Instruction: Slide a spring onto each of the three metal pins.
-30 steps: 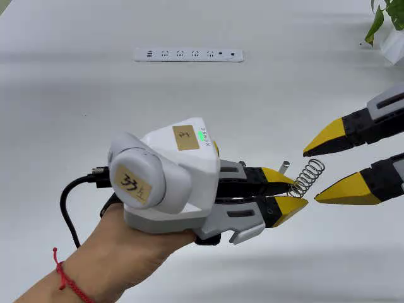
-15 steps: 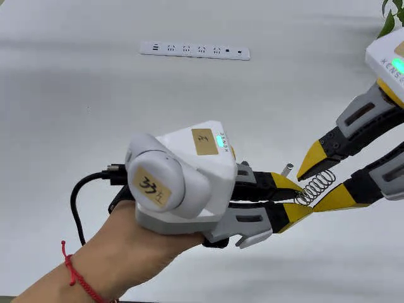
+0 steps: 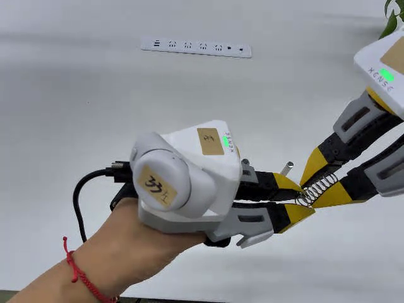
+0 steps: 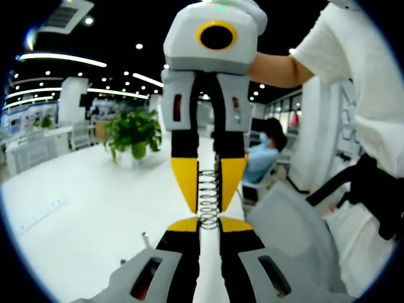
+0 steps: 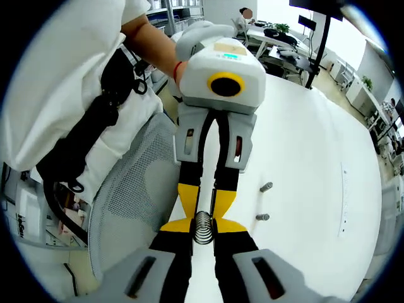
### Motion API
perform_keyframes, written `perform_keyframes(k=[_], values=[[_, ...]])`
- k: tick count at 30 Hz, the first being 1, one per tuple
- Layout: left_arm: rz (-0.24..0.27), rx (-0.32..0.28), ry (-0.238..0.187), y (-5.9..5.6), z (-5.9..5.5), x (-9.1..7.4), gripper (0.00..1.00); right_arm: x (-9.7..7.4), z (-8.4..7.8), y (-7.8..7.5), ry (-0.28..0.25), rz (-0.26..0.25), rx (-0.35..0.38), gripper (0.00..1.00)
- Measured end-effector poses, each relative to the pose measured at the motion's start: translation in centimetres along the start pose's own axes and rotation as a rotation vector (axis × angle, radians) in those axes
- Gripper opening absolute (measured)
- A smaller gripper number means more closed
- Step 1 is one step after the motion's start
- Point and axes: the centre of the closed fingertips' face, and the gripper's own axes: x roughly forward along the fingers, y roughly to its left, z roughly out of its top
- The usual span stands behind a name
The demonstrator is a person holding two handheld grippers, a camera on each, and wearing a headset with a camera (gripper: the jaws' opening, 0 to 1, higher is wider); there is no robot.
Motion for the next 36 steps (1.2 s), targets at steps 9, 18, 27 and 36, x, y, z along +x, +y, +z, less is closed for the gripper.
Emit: perform_keyframes(k=[9, 18, 27, 36], values=[[-0.003, 0.003, 0.006, 0.07, -0.11, 0.12, 0.10, 0.11, -0.18, 0.07, 0.014, 0.010, -0.005, 0.12], [-0.001, 0.005, 0.010, 0.07, -0.29, 0.15, 0.11, 0.16, -0.29, 0.03, 0.022, 0.007, 0.002, 0.12], [0.001, 0.005, 0.008, 0.04, -0.38, 0.12, 0.11, 0.31, -0.23, 0.08, 0.021, 0.008, 0.010, 0.12], [0.014, -0.002, 0.003, 0.12, -0.48, -0.07, 0.13, 0.31, -0.20, 0.19, 0.019, 0.008, 0.015, 0.12]])
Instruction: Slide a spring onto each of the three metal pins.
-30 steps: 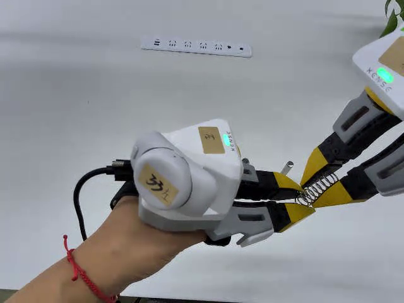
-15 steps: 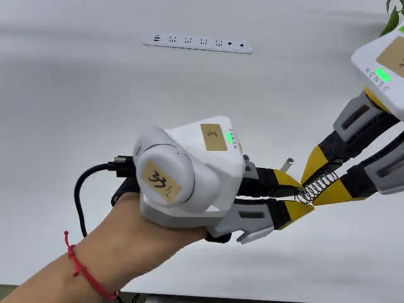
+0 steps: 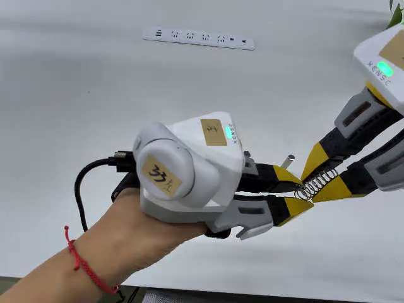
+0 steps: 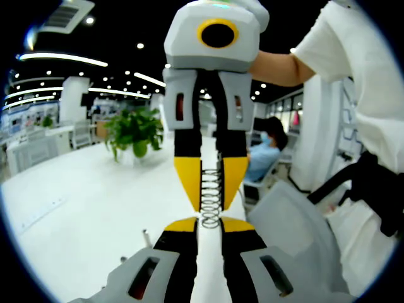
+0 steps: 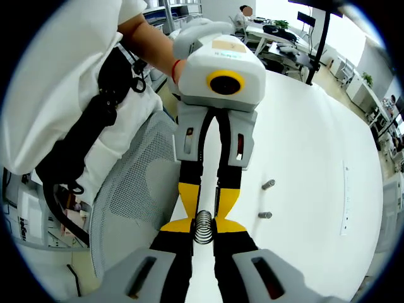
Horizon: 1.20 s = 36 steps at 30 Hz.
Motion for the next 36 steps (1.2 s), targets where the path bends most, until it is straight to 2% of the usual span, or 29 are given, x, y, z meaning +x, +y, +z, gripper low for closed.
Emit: perform_keyframes(k=[9, 17, 22, 29, 36], values=[[0.042, -0.002, 0.005, 0.6, -0.5, -0.9, 0.21, -0.8, -0.3, -0.2, -0.003, -0.021, 0.018, 0.12], [0.100, 0.003, 0.016, 1.8, -1.4, -2.8, 0.29, -1.4, -0.8, -0.9, -0.004, -0.052, 0.044, 0.12], [0.144, 0.015, 0.036, 2.8, -2.6, -4.3, 0.38, -1.5, -1.5, -1.7, -0.001, -0.073, 0.071, 0.12], [0.181, 0.039, 0.062, 4.0, -4.0, -6.0, 0.48, -1.3, -2.7, -3.1, 0.009, -0.099, 0.111, 0.12], [0.204, 0.069, 0.077, 5.1, -5.1, -7.3, 0.64, -1.0, -4.8, -4.9, 0.033, -0.131, 0.164, 0.12]])
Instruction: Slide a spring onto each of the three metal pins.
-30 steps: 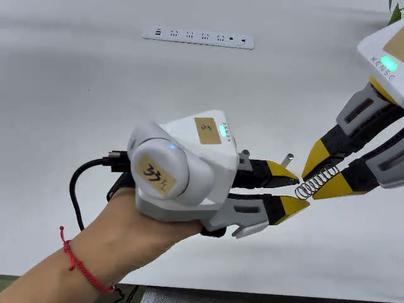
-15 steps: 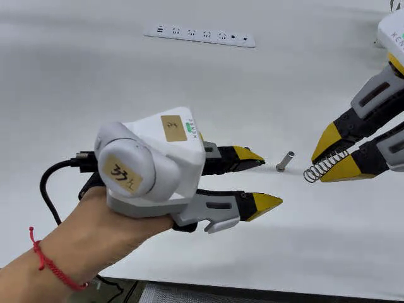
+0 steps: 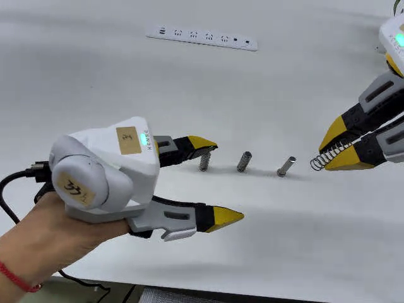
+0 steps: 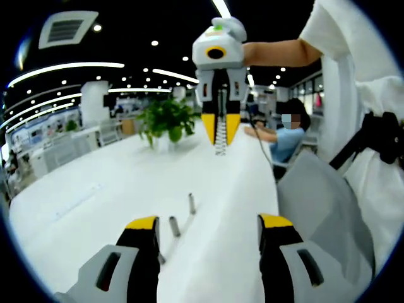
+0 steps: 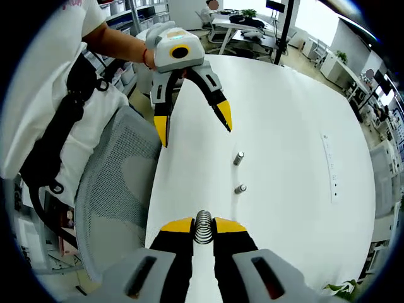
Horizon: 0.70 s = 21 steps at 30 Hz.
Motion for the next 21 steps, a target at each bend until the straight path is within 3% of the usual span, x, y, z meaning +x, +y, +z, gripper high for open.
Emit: perform_keyframes(k=[13, 21], values=[[0.038, -0.031, -0.002, 2.5, -2.1, -1.4, 0.97, 2.4, -2.2, -3.6, 0.024, -0.063, 0.071, 0.12], [0.037, -0.053, 0.022, 2.8, -3.6, -1.5, 1.00, 4.3, -4.2, -5.7, 0.059, -0.094, 0.099, 0.12]])
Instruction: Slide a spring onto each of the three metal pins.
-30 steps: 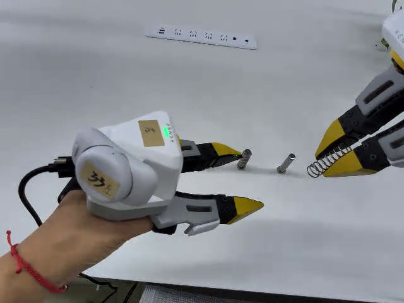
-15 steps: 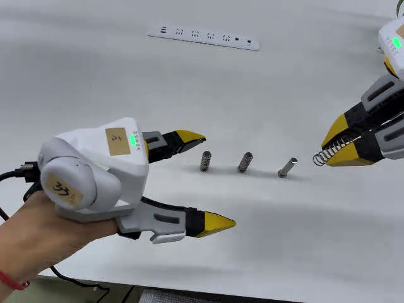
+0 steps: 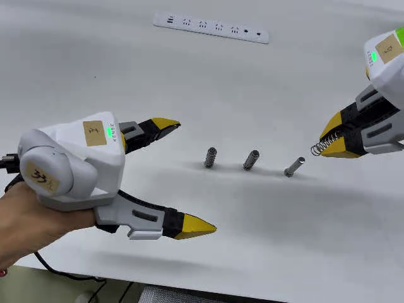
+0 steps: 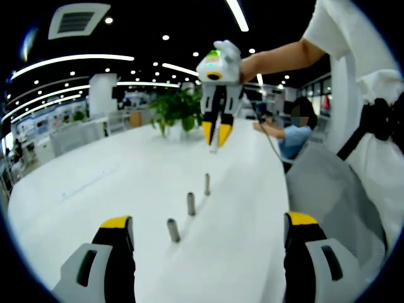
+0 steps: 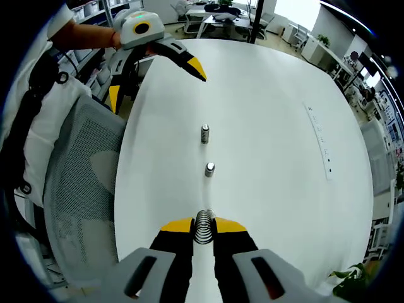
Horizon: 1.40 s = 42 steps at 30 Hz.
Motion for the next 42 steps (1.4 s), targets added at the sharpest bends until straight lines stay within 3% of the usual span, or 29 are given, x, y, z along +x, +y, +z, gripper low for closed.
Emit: perform_keyframes(k=[17, 27, 42], values=[[0.009, -0.047, 0.004, 0.4, -1.3, -0.2, 1.00, 3.5, -1.3, -1.3, 0.038, 0.025, 0.031, 0.12], [0.020, -0.059, -0.006, 0.8, -1.3, -0.7, 1.00, 4.2, -1.5, -1.1, 0.063, 0.042, 0.037, 0.12], [0.022, -0.075, -0.014, 0.6, -1.4, -0.6, 1.00, 5.0, -1.8, -0.7, 0.075, 0.060, 0.043, 0.12]])
